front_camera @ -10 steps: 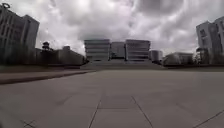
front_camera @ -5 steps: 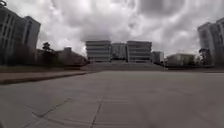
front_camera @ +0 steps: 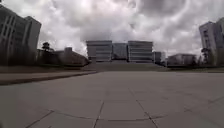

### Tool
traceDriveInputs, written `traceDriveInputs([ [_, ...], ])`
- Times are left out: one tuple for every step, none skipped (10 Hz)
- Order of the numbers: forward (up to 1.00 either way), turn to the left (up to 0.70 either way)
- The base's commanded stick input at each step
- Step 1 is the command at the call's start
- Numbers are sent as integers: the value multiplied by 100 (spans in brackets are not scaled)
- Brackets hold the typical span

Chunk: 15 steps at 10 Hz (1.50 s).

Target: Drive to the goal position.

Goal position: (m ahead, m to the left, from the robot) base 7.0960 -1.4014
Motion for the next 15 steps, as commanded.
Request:
traceDriveInputs([
  [100, 0],
  [100, 0],
  [100, 0],
  [100, 0],
  [100, 0],
  [100, 0],
  [100, 0],
  [100, 0],
  [100, 0],
  [100, 0],
  [100, 0],
  [100, 0],
  [100, 0],
  [100, 0],
  [100, 0],
])
